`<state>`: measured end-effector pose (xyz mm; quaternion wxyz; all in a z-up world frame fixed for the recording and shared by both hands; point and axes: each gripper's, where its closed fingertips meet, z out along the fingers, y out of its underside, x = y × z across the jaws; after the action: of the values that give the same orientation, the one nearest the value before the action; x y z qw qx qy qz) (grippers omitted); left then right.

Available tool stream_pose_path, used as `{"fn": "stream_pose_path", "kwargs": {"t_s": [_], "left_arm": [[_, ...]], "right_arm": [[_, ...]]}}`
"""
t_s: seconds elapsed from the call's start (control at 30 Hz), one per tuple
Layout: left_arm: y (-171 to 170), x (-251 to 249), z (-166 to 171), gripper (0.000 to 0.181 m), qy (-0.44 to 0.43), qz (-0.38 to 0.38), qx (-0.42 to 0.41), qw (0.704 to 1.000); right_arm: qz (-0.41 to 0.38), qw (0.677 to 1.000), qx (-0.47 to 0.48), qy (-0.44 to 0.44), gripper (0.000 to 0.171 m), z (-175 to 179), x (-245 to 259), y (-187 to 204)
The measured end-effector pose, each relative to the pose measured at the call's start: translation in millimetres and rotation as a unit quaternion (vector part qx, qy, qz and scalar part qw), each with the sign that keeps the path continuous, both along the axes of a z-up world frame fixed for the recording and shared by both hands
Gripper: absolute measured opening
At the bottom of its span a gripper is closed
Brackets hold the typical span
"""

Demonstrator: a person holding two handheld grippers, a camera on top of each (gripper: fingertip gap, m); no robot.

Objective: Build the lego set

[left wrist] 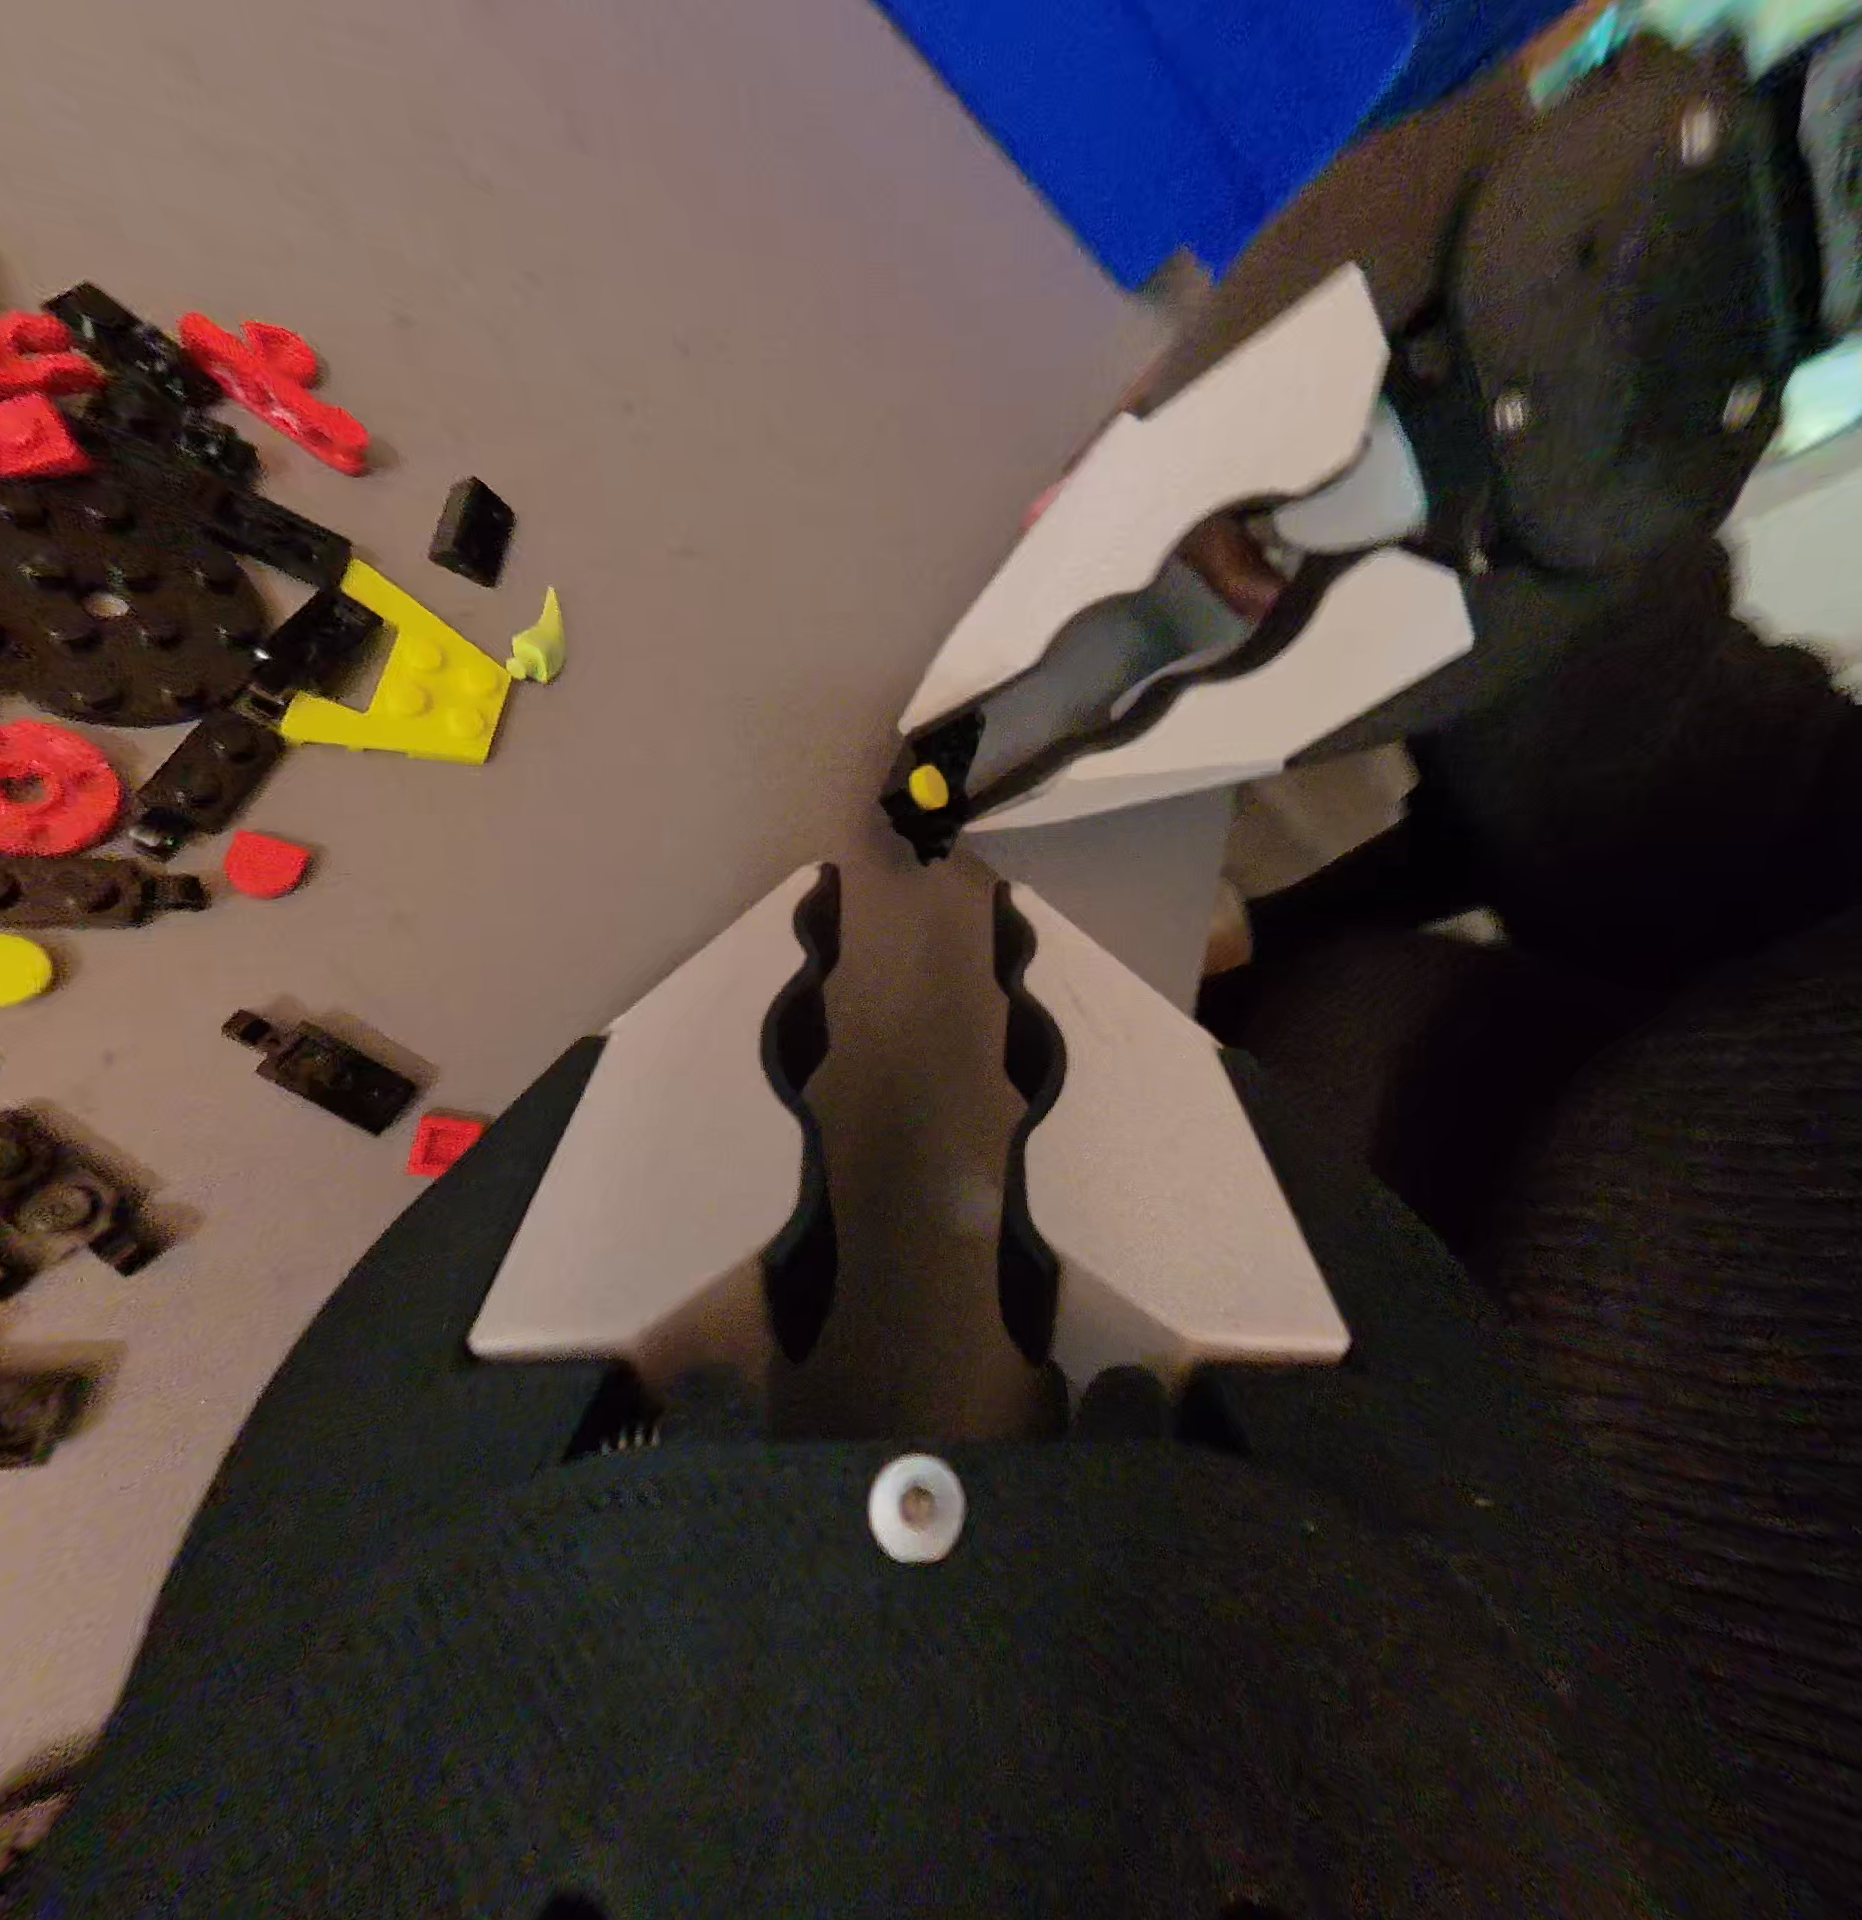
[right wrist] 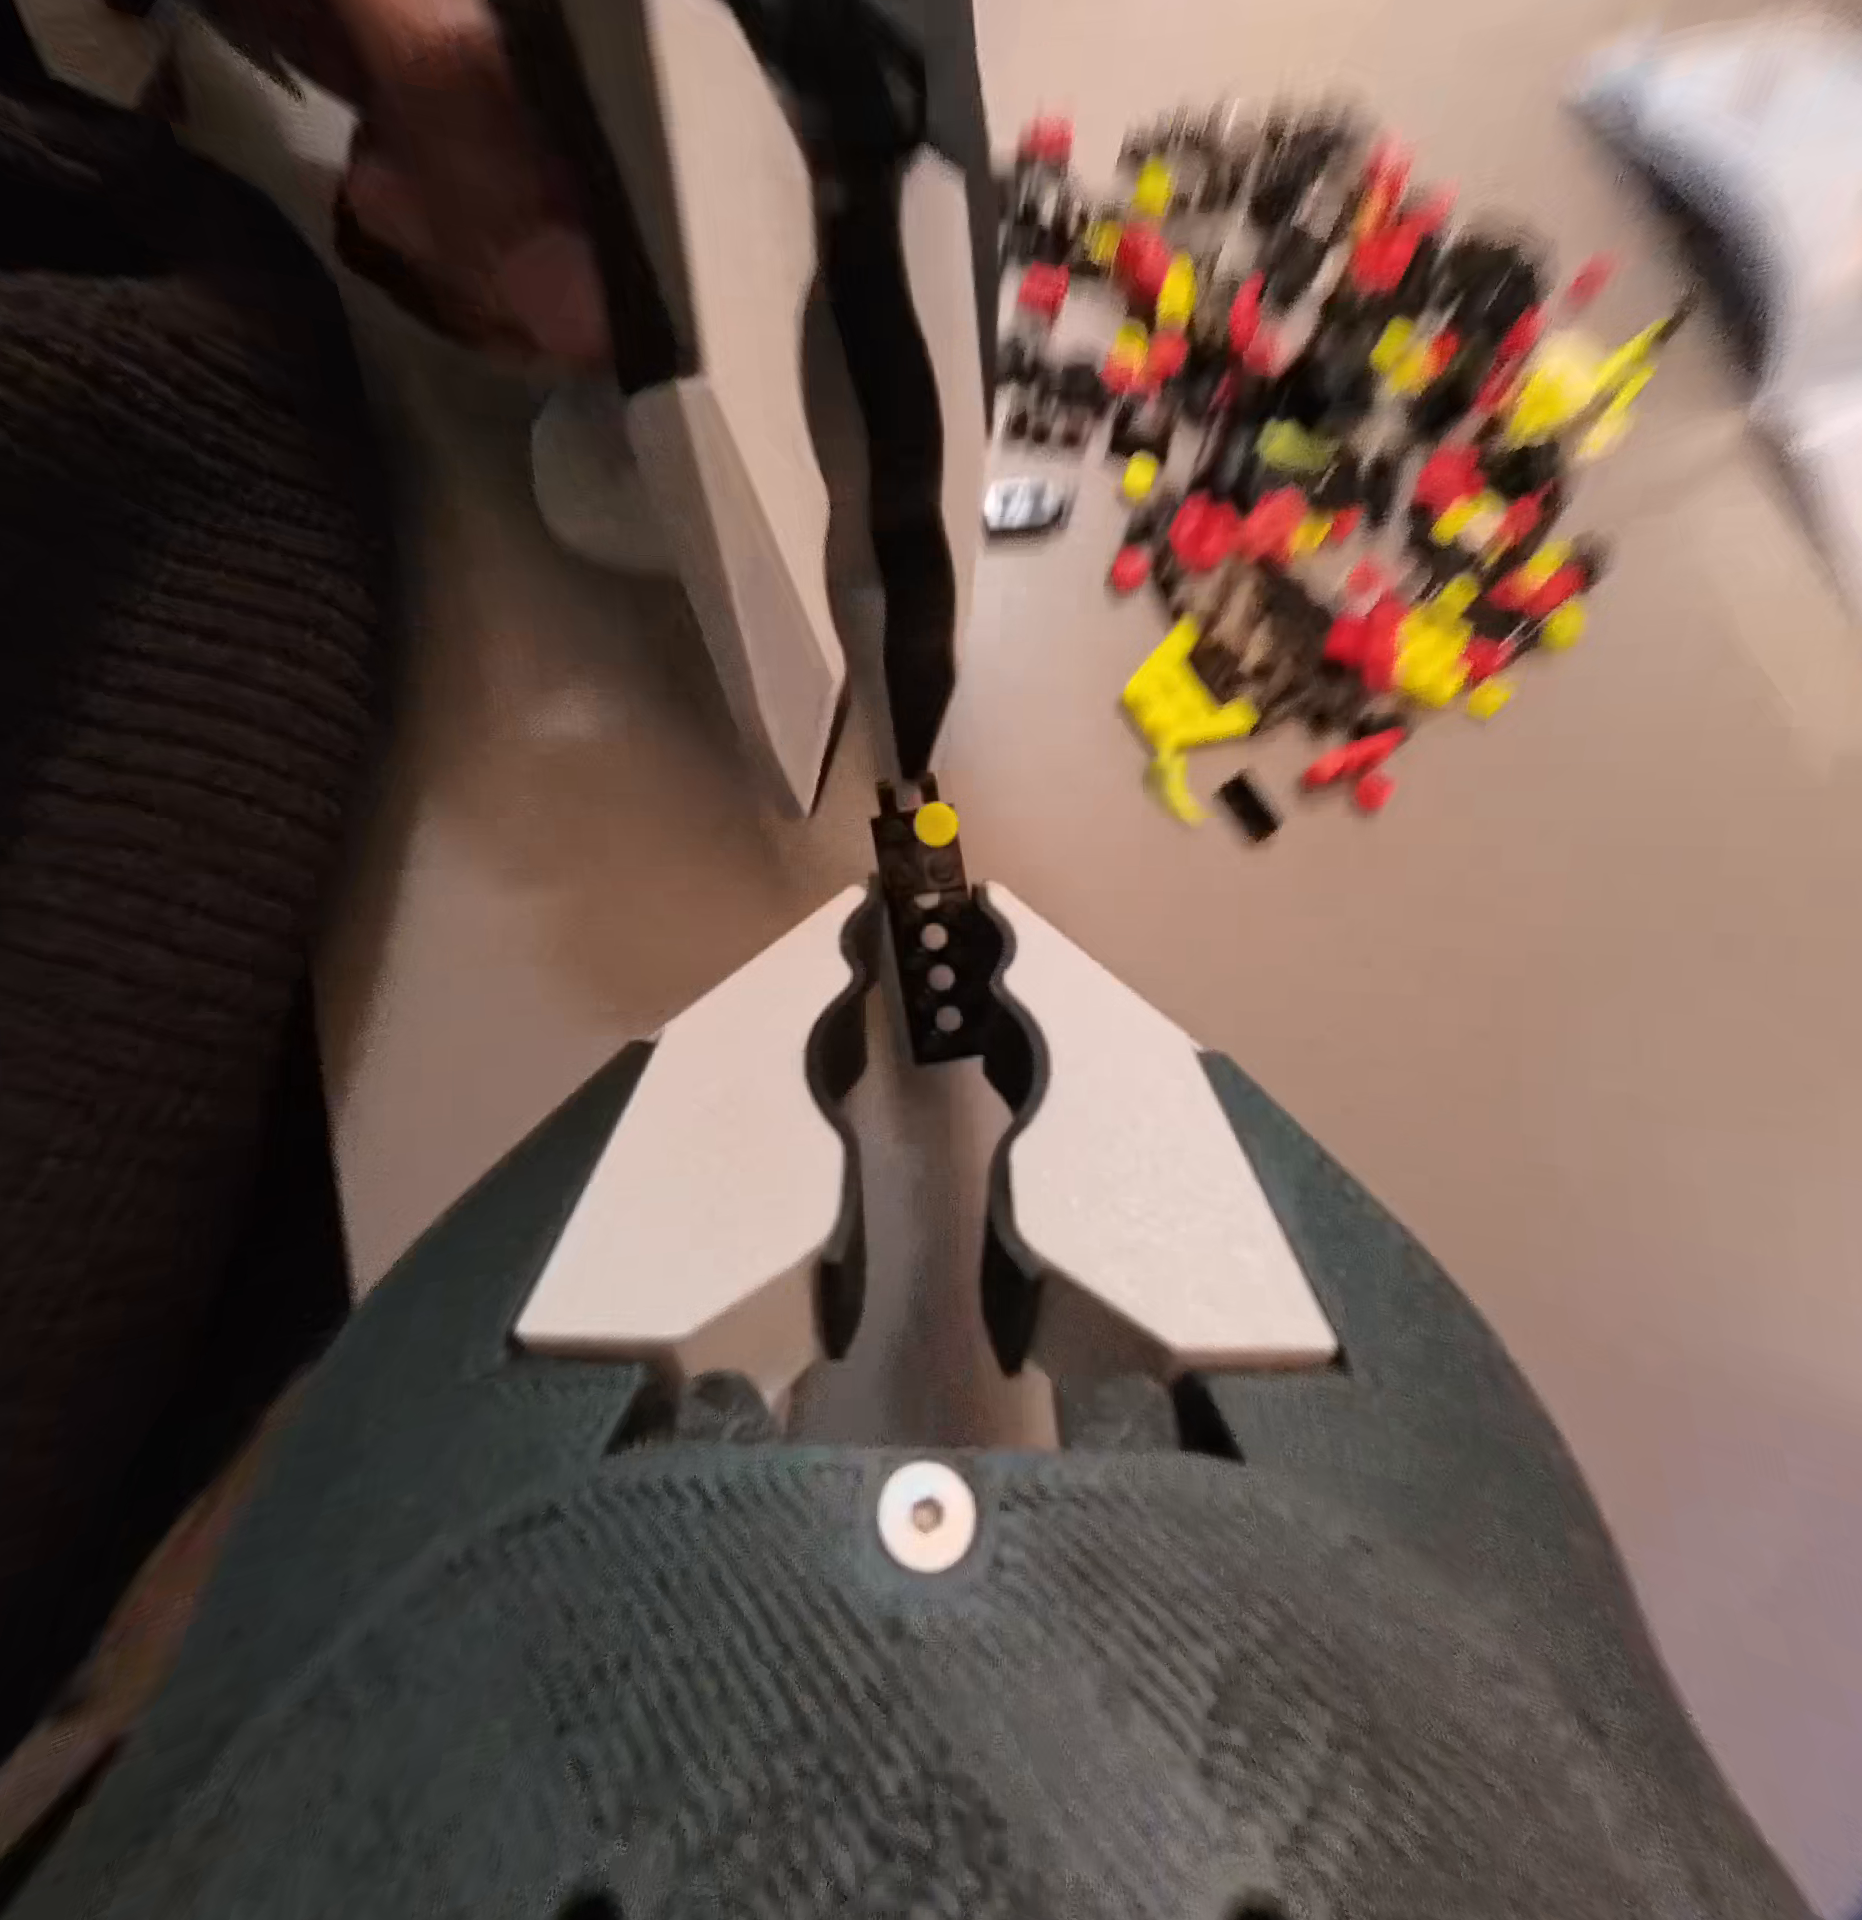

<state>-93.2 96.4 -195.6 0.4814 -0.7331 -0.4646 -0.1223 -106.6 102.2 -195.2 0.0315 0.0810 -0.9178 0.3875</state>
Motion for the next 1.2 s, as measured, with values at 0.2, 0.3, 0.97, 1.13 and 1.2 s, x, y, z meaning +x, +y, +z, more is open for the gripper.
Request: {"fn": "stream_pose_path", "kwargs": {"t_s": [0.2, 0.3, 0.97, 1.13, 1.2], "left_arm": [[-5.0, -9.1, 51.9, 0.03, -0.017, 0.033, 0.193, 0.981], [-2.6, -5.9, 61.0, 0.015, 0.014, 0.02, 0.197, 0.98], [2.9, 3.9, 85.2, 0.005, 0.207, -0.028, 0.126, 0.97], [6.4, 8.0, 89.0, 0.005, 0.236, -0.039, 0.118, 0.964], [7.5, 9.6, 88.9, 0.005, 0.236, -0.046, 0.118, 0.963]], "right_arm": [[0.027, 0.963, -0.139, 0.229, 0.015, 60.8, -2.1, -18.0], [0.031, 0.947, -0.143, 0.285, 0.015, 65.4, -2.9, -19.6], [-0.005, 0.953, -0.278, -0.117, 0.026, 98.6, 12.5, -19.6], [0.008, 0.942, -0.273, -0.196, 0.017, 99.1, 19.9, -19.4], [0.009, 0.936, -0.271, -0.224, 0.012, 99.0, 20.4, -18.8]]}}
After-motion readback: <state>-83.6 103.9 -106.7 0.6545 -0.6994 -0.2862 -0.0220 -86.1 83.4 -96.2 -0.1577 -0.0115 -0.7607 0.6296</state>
